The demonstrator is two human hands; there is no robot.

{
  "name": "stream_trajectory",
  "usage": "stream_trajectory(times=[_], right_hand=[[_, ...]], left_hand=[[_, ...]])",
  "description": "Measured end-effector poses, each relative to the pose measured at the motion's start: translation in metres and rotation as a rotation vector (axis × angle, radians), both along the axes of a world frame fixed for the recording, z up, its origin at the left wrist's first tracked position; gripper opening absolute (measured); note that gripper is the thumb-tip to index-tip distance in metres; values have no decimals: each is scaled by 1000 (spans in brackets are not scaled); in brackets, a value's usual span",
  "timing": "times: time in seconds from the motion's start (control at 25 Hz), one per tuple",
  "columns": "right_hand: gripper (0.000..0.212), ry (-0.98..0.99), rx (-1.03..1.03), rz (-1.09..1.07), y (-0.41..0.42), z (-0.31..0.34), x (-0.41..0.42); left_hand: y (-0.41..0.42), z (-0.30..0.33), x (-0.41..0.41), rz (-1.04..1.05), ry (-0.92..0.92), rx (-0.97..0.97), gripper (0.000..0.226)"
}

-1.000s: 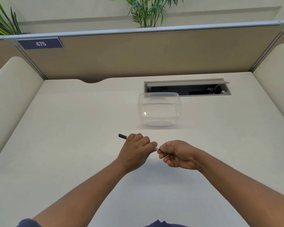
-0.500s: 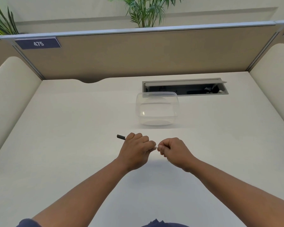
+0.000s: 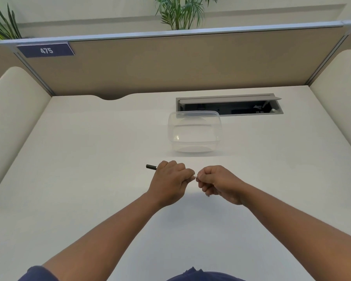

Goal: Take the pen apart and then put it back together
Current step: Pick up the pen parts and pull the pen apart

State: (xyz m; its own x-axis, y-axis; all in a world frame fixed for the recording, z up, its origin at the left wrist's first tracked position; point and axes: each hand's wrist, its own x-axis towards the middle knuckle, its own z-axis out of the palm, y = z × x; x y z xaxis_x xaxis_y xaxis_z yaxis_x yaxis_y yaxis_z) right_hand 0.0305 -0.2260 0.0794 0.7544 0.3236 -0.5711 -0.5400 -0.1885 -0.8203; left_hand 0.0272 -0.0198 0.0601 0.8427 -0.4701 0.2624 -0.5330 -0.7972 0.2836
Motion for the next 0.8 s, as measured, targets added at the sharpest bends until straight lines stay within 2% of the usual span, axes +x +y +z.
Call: stream_trajectory(times=[0.12, 0.24, 0.32, 0.4, 0.48, 0.6, 0.72, 0.8], right_hand=[[15, 168, 146, 12, -6, 1, 2], [14, 261, 145, 58, -8, 4, 4], [14, 252, 97, 78, -6, 4, 4], [18, 126, -15, 73, -2, 4, 3], [21, -74, -213, 71, 5, 5, 0], [25, -328, -452, 74, 12, 5, -2], [25, -569, -536, 91, 13, 2, 0], [20, -716, -596, 121, 14, -1, 3]], left_hand=[[4, -1, 2, -71, -82, 16, 27], [7, -3, 3, -133, -166, 55, 25], [8, -4, 3, -162, -204, 66, 22], [7, -4, 4, -169, -196, 72, 21], [5, -1, 5, -136, -108, 77, 24], [-3, 6, 7, -37, 107, 89, 29], [-11, 16, 12, 54, 313, 77, 28], [-11, 25, 18, 116, 561, 15, 25]])
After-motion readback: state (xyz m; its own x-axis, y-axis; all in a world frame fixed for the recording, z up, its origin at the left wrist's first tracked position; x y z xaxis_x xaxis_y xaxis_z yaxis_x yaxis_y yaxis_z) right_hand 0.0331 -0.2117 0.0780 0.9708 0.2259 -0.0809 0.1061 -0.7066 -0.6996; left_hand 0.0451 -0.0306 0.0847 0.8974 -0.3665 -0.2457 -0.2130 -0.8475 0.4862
